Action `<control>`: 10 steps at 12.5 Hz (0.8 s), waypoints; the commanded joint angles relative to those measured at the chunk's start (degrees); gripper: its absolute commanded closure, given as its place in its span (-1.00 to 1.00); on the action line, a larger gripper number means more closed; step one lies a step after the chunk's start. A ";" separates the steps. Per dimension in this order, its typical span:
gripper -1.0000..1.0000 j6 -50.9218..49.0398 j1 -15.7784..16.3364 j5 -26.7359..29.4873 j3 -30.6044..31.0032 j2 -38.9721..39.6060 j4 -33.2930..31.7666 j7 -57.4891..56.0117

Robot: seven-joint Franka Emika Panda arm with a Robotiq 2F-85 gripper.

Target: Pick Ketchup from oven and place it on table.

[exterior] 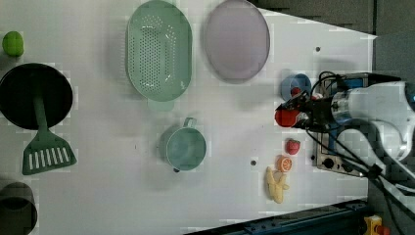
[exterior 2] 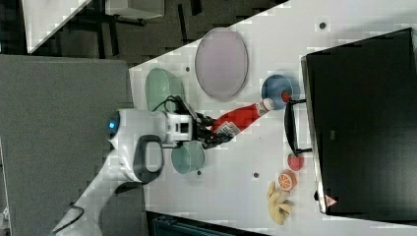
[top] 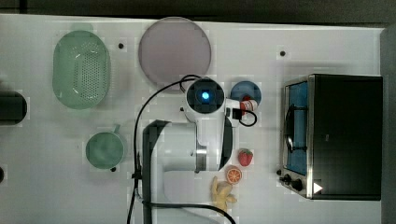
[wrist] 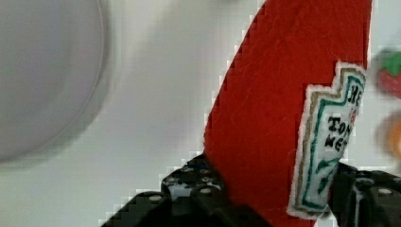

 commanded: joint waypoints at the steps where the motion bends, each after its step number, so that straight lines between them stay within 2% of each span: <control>1: -0.27 2.47 0.20 0.47 -0.30 3.61 0.47 0.55; 4: -0.26 5.66 0.13 0.46 -0.84 5.91 0.26 0.59; 5: -0.32 6.14 0.13 0.46 -0.89 6.00 0.09 0.71; 8: -0.96 6.16 0.12 0.45 -1.06 5.96 -0.24 0.79; 10: -1.00 6.11 0.18 0.47 -0.96 5.16 0.25 1.77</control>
